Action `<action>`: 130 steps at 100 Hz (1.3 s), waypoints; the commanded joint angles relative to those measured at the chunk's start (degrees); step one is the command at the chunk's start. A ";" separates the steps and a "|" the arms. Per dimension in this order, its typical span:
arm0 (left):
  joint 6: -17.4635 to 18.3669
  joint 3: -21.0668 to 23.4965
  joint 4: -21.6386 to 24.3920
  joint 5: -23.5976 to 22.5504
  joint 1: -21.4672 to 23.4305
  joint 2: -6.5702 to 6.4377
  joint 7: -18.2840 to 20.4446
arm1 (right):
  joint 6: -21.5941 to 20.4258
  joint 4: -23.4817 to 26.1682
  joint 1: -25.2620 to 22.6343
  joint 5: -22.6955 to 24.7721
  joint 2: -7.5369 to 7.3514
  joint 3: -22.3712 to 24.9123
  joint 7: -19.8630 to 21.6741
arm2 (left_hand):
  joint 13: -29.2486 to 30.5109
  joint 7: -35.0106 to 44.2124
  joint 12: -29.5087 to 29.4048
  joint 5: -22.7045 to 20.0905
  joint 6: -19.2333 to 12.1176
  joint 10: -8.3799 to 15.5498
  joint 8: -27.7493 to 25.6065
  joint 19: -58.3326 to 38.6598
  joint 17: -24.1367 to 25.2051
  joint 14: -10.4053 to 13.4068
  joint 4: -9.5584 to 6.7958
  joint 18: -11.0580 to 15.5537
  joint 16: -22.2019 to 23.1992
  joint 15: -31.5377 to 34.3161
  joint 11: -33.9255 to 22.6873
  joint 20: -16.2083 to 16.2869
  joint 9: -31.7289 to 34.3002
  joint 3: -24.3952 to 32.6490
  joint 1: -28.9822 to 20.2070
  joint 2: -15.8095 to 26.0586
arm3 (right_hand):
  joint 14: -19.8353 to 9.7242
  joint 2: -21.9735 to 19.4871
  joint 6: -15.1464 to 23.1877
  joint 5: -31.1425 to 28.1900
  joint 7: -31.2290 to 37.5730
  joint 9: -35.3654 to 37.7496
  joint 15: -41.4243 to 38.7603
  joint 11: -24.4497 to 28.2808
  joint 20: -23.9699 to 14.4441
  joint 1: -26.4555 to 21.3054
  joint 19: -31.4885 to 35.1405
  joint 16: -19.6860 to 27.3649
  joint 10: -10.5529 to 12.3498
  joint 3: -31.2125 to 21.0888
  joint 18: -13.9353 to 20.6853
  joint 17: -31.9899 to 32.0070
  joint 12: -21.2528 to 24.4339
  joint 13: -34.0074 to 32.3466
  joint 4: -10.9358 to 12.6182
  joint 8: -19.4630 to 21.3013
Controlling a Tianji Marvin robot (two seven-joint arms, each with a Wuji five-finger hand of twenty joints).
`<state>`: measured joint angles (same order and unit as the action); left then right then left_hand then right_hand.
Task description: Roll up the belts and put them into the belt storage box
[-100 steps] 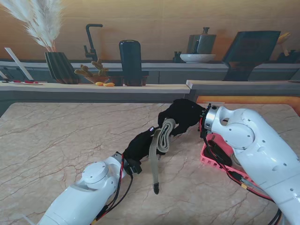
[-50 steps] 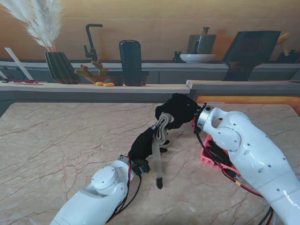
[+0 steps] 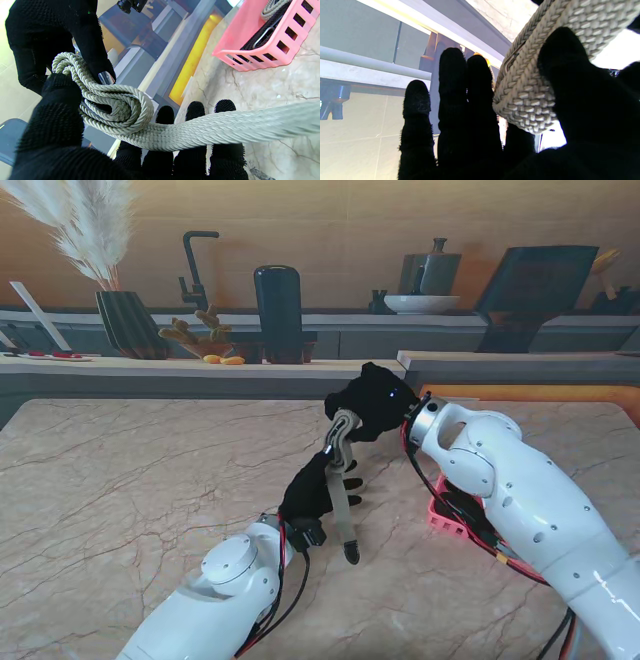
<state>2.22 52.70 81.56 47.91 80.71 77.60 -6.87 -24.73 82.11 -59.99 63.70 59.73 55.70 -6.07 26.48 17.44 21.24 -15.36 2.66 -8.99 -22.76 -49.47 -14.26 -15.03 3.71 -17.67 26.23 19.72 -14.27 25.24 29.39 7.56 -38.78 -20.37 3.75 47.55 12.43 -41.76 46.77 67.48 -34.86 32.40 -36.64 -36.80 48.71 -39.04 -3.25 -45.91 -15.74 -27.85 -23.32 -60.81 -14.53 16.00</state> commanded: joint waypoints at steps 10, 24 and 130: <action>0.93 -0.40 -0.25 3.83 1.26 1.00 0.34 | 2.25 -1.14 0.89 1.84 0.59 -1.59 -3.17 | -2.41 -1.69 -1.32 6.49 -2.40 0.38 2.65 2.27 -2.12 0.97 -0.71 -0.20 -2.24 -1.57 1.43 -1.95 -5.20 -0.68 4.69 0.18 | 0.27 -8.99 1.15 -9.04 13.77 1.74 -1.51 2.84 1.13 -4.53 1.86 -0.35 0.11 -7.69 -3.05 1.02 0.79 1.07 2.73 3.38; 1.13 -0.41 0.87 8.68 1.84 1.81 -2.18 | 4.01 -2.76 1.18 3.15 0.61 -3.57 -6.18 | -3.19 -12.29 -1.67 7.56 -5.57 1.17 8.60 2.33 -4.48 0.51 -0.42 -2.95 -2.92 -1.10 1.51 -2.34 -9.71 -0.58 6.42 0.33 | 0.54 -8.68 0.82 -9.07 13.84 1.70 -2.05 3.28 1.45 -4.56 2.49 -0.20 -0.14 -7.84 -3.27 1.18 1.08 1.21 3.02 3.12; 6.32 -1.54 4.32 7.68 0.08 4.68 -21.22 | 9.40 -3.15 -5.07 1.83 1.39 -8.50 -12.28 | 2.95 -17.65 -0.97 7.68 -8.70 2.65 3.37 -5.84 -18.76 3.96 3.29 4.63 -0.04 8.20 -7.95 -4.23 -10.62 26.98 13.27 -6.62 | 1.48 -0.59 -0.68 -9.98 15.56 1.67 -8.88 10.04 4.61 -0.90 7.55 -0.29 -1.01 -13.33 -2.91 2.21 1.66 1.06 10.77 3.06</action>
<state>7.57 50.74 84.50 56.07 81.47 81.64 -28.22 -14.76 78.46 -62.89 65.62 61.19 47.60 -19.29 28.36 -0.57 19.92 -6.51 -1.53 -12.02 -18.66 -52.65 -32.17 -11.98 4.60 -13.53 25.35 26.62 -18.69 21.06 17.50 35.63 -26.50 -25.54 6.27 49.53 5.00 -43.18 48.40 67.49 -42.61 40.85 -33.17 -36.11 54.82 -39.04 -5.72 -51.30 -17.18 -27.04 -21.83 -60.63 -8.75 15.86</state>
